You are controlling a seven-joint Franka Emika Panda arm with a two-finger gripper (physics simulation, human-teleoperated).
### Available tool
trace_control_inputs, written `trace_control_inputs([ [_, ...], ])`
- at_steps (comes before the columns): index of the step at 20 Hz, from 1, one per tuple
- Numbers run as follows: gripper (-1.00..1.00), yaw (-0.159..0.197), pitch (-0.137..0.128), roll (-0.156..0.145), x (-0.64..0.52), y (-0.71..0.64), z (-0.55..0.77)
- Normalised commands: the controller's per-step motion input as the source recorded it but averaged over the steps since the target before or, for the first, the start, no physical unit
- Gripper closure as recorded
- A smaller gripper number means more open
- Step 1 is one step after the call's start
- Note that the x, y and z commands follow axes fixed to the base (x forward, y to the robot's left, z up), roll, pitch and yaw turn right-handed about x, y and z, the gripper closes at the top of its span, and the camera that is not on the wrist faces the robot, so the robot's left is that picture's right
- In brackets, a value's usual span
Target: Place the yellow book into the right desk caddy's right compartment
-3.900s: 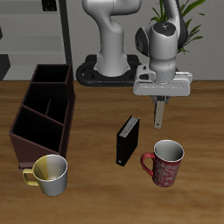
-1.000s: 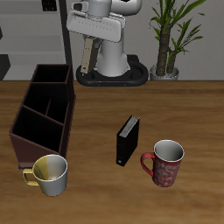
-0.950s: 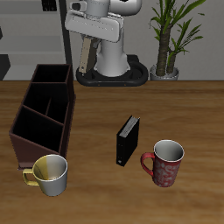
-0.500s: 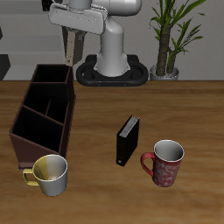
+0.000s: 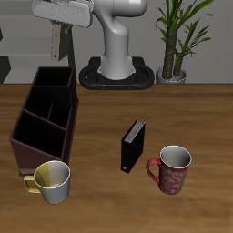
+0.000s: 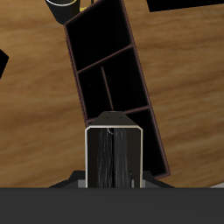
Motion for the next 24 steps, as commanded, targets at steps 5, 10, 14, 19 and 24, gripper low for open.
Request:
trace_control_inputs([
  [5, 1.00, 0.022, -0.029, -0.024, 0.00, -0.25, 0.06],
  [10, 1.00, -0.010, 0.015, -0.056, -0.04, -0.45, -0.18],
  [14, 1.00, 0.009, -0.007, -0.048, -0.10, -0.20, -0.12],
  [19, 1.00, 0.062, -0.063, -0.092, -0.23, -0.13, -0.17],
  [24, 1.00, 0.000, -0.006, -0.006, -0.08, 0.12, -0.10],
])
